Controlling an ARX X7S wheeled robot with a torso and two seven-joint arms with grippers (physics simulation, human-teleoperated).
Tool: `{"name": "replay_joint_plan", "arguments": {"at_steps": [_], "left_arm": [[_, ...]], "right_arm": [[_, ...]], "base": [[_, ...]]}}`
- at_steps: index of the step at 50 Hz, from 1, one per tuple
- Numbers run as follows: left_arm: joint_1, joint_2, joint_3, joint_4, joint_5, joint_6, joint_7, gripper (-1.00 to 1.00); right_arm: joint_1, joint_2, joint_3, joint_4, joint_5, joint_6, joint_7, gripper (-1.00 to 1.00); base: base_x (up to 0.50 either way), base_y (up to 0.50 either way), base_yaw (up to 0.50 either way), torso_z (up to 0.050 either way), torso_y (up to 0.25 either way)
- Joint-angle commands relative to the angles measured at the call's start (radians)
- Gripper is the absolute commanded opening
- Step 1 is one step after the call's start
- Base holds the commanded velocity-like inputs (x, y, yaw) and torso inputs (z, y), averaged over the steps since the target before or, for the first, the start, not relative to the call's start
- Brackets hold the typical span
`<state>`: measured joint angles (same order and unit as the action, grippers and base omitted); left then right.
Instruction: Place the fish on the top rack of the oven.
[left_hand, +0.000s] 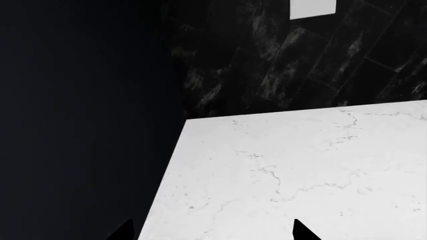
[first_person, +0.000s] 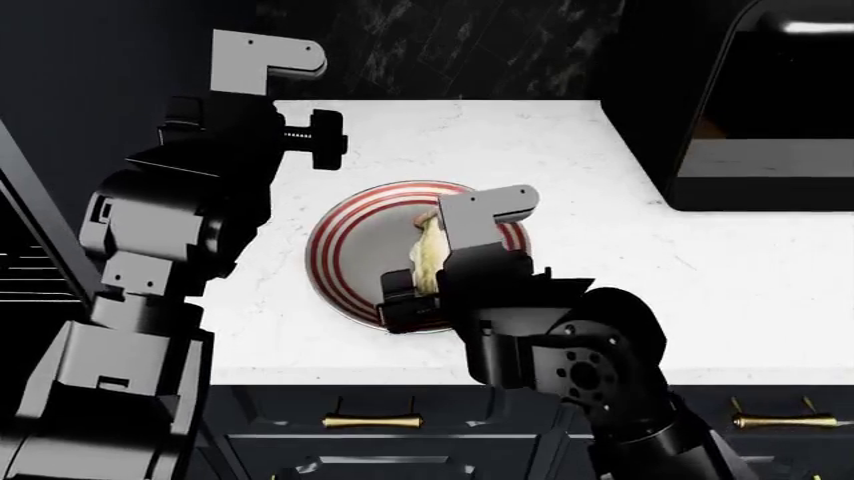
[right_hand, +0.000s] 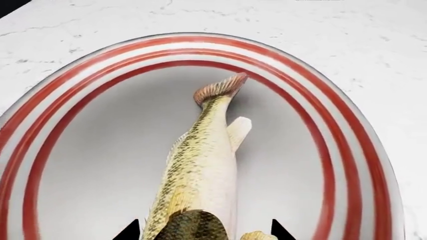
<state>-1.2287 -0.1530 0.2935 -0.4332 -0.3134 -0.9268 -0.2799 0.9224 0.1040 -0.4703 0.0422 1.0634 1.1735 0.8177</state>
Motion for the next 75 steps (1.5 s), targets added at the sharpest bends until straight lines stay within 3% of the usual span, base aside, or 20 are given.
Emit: {"name": "replay_joint_plan", "arguments": {"at_steps": [1,27,43,50,75], "left_arm": [[0.0,-0.002,0.007,0.011,-0.004,-0.004,-0.006,1.0],[-0.002,-0.003,0.005,0.078,-0.033,-0.051,-0.023,1.0],[0.017,-0.001,-0.035,0.22,-0.09,-0.143,-0.054,1.0],[0.025,-0.004,-0.044,0.283,-0.109,-0.182,-0.069,1.0],[0.071,0.009,-0.101,0.564,-0.195,-0.279,-0.134,1.0]], "right_arm": [[-0.007,0.003,-0.015,-0.054,0.059,0.01,0.017,-1.0],[0.049,0.056,0.026,-0.195,0.148,0.071,0.149,-1.0],[0.166,0.144,0.099,-0.293,0.211,0.136,0.259,-1.0],[0.201,0.19,0.091,-0.33,0.175,0.101,0.21,-1.0],[0.255,0.241,0.127,-0.386,0.258,0.145,0.279,-1.0]], "base": [[0.0,0.0,0.0,0.0,0.0],[0.0,0.0,0.0,0.0,0.0],[0.0,0.0,0.0,0.0,0.001],[0.0,0.0,0.0,0.0,0.001],[0.0,0.0,0.0,0.0,0.001]]}}
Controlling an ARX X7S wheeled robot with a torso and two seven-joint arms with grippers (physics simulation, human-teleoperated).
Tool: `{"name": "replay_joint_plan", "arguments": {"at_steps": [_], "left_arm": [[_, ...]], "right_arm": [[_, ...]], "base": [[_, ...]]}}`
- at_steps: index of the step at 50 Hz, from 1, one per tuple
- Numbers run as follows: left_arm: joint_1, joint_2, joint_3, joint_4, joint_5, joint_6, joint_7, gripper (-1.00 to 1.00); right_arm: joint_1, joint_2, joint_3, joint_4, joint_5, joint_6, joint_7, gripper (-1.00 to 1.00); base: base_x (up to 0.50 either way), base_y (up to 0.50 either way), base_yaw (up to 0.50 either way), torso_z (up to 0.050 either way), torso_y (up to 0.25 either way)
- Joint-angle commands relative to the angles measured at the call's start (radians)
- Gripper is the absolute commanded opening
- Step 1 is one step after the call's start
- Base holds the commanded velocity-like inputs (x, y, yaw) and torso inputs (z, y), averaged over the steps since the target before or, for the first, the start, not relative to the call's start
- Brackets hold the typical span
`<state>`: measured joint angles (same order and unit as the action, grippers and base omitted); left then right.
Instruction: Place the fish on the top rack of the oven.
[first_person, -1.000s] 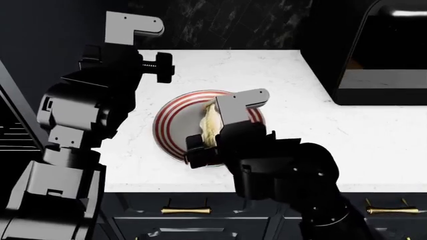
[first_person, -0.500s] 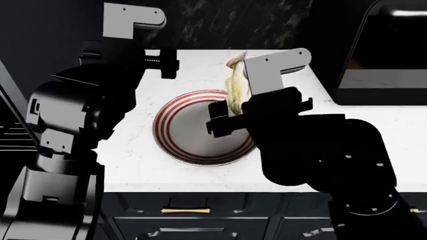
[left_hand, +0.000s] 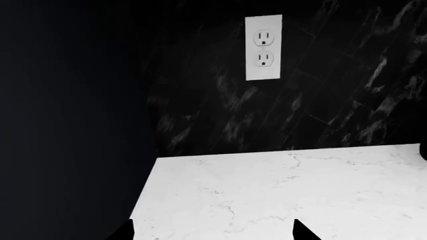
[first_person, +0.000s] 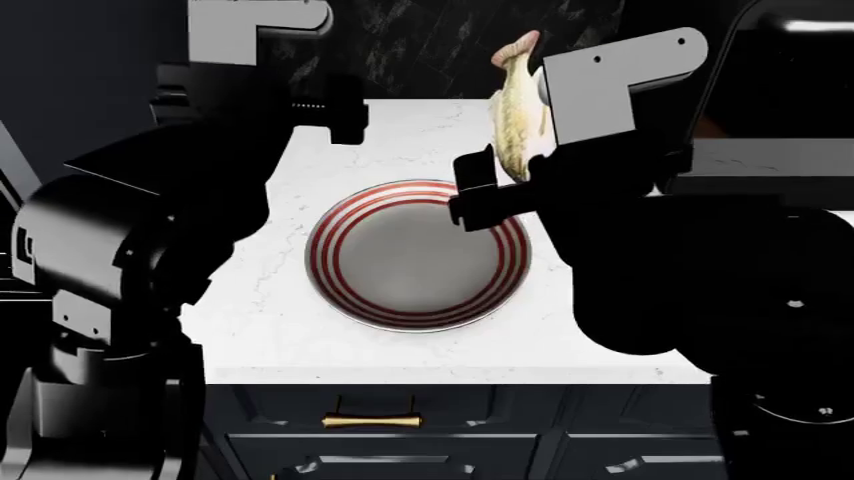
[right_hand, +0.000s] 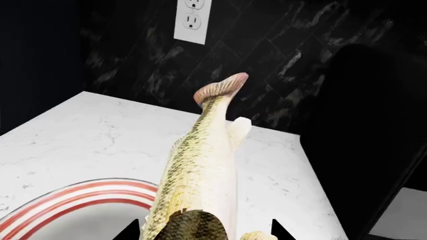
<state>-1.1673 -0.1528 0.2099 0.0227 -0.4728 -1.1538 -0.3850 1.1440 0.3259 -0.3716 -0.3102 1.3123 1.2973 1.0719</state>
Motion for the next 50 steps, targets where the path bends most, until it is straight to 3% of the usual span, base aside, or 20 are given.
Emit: {"name": "replay_joint_plan", "arguments": {"at_steps": [1,8,23,50], "left_arm": [[0.009,0.008,-0.016,0.107,-0.036,-0.053,-0.03,1.0],[0.012,0.006,-0.008,0.106,-0.037,-0.05,-0.033,1.0],[0.019,0.0,-0.01,0.113,-0.05,-0.047,-0.041,1.0],[0.057,-0.017,-0.007,0.102,-0.064,-0.007,-0.037,1.0]], "right_arm": [[0.03,0.021,0.03,-0.034,0.009,0.018,0.023,-1.0],[0.024,0.029,0.033,-0.036,0.022,0.02,0.042,-1.0],[0.032,0.039,0.042,-0.047,0.066,0.03,0.084,-1.0],[0.011,0.047,-0.011,-0.048,0.017,-0.015,0.029,-1.0]], "base": [[0.0,0.0,0.0,0.0,0.0],[-0.1,0.0,0.0,0.002,0.001],[-0.5,0.11,0.0,0.0,0.0],[-0.49,0.15,0.0,0.0,0.0]]}}
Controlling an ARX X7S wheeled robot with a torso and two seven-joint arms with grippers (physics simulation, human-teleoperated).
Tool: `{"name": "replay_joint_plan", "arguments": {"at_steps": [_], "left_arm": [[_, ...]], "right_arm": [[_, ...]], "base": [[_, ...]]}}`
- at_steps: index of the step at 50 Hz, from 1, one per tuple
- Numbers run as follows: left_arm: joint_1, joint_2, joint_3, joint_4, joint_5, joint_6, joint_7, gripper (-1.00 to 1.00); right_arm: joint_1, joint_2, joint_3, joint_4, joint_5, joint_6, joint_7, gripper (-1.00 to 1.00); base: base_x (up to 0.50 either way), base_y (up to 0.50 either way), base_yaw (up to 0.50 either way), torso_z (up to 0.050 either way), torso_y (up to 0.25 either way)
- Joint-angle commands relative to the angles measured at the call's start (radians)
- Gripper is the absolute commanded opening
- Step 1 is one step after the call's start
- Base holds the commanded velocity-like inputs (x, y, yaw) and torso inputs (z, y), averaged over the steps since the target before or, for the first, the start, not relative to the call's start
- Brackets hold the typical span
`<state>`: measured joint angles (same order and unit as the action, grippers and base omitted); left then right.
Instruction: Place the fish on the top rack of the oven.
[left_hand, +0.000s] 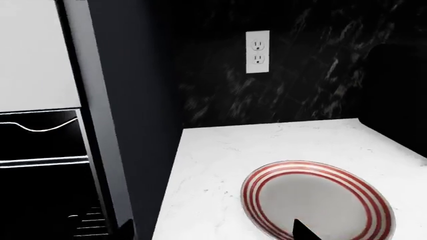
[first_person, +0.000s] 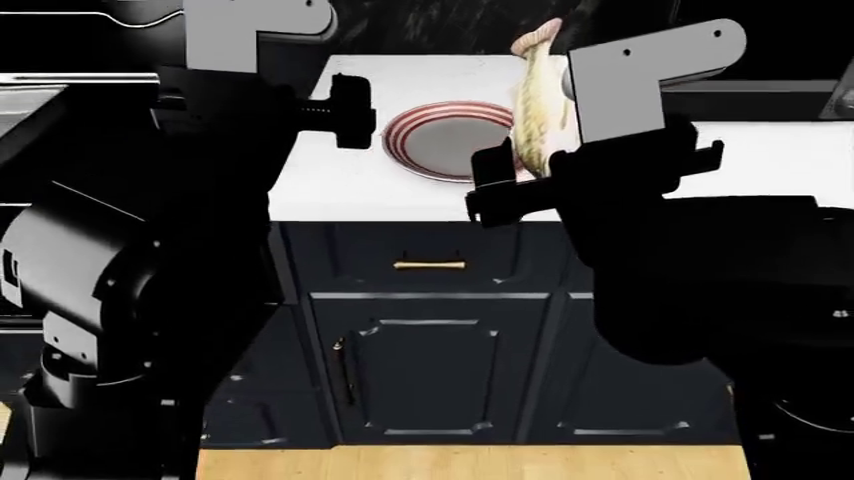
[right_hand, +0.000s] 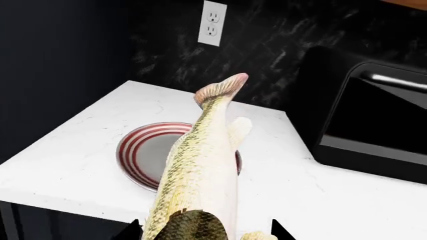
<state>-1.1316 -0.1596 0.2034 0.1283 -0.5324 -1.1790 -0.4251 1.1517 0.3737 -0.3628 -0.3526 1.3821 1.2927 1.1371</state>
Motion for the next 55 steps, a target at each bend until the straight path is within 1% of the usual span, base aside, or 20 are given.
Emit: {"name": "replay_joint_plan", "arguments": {"at_steps": [1,4,16,55], "left_arm": [[0.023,-0.011,-0.003,-0.004,-0.006,0.02,0.003,1.0],[0.025,-0.013,-0.001,-0.006,-0.007,0.023,0.003,1.0],[0.036,-0.02,0.003,-0.007,-0.012,0.033,0.002,1.0],[0.045,-0.037,0.005,-0.004,-0.033,0.043,-0.01,1.0]], "right_arm": [[0.003,-0.002,-0.02,-0.005,-0.057,-0.018,-0.045,-1.0],[0.004,-0.001,-0.023,-0.008,-0.063,-0.025,-0.053,-1.0],[-0.003,0.007,-0.03,-0.01,-0.062,-0.029,-0.043,-1.0],[0.001,0.009,-0.059,-0.003,-0.055,-0.048,-0.043,-1.0]], "base": [[-0.37,0.36,0.0,0.0,0.0],[-0.25,0.34,0.0,0.0,0.0],[0.0,0.05,0.0,0.0,0.0],[0.0,0.5,0.0,0.001,0.001]]}}
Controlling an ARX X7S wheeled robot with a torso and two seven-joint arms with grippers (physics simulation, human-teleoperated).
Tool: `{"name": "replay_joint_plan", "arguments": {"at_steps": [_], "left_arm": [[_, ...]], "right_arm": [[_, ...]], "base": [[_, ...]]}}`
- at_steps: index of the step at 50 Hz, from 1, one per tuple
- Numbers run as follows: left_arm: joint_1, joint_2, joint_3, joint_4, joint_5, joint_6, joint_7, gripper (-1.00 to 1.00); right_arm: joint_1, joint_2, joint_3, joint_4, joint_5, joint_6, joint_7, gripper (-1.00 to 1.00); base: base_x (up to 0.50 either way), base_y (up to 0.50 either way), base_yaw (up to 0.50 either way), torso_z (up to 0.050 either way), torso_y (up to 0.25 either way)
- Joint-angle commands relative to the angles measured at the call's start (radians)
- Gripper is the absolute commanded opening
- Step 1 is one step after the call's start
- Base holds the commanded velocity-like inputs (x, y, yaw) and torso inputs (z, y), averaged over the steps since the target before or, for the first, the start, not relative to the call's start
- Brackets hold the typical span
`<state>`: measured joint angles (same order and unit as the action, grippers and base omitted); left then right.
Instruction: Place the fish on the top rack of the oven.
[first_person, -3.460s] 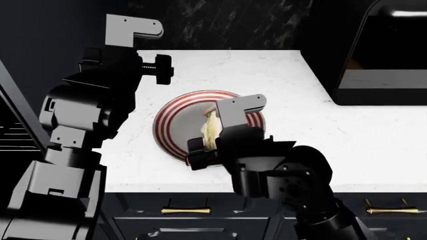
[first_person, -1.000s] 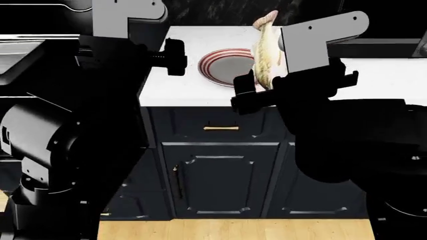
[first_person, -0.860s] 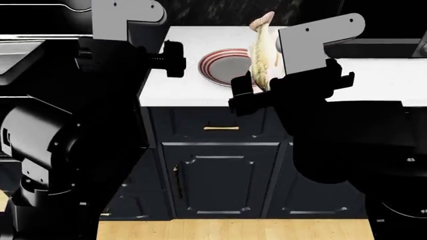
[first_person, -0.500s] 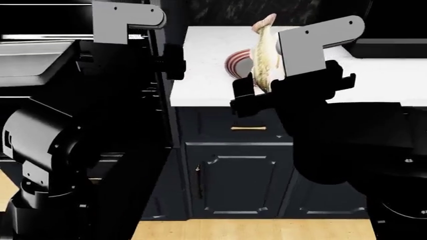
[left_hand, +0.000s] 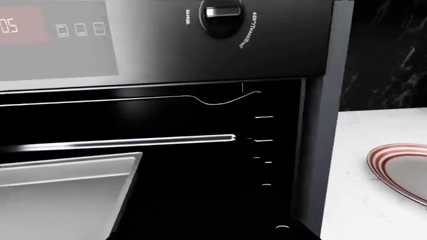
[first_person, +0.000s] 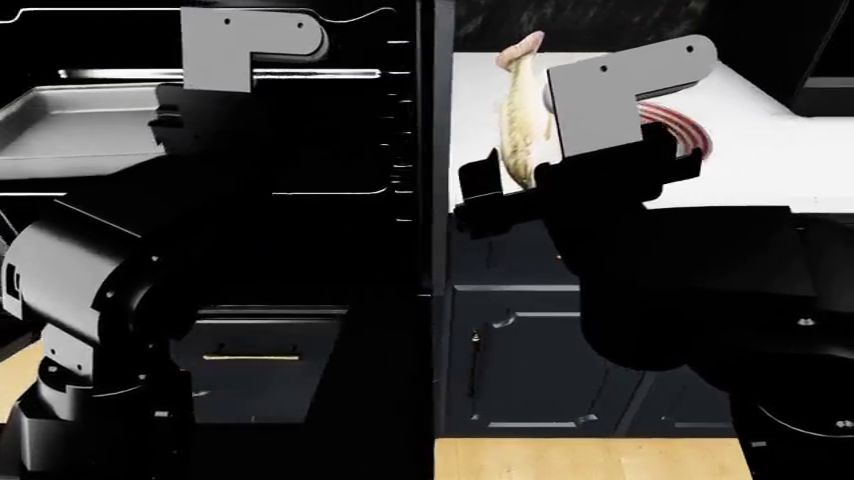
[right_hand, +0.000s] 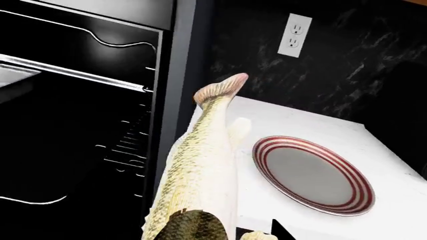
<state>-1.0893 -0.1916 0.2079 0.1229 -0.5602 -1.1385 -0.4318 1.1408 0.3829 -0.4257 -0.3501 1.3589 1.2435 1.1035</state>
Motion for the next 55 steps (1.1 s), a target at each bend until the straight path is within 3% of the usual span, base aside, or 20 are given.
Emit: {"name": "replay_joint_plan", "arguments": {"at_steps": [1,55], "left_arm": [[0.002,-0.005,0.0,0.001,-0.006,0.002,-0.005,1.0],[0.003,-0.016,0.015,-0.004,-0.029,0.018,-0.017,1.0]], "right_arm": [[0.013,0.0,0.003,-0.006,-0.031,0.001,-0.009,-1.0],[0.014,0.024,-0.01,-0.004,-0.017,-0.03,-0.002,-1.0]], "base": [[0.0,0.5,0.0,0.0,0.0],[0.0,0.5,0.0,0.0,0.001]]}}
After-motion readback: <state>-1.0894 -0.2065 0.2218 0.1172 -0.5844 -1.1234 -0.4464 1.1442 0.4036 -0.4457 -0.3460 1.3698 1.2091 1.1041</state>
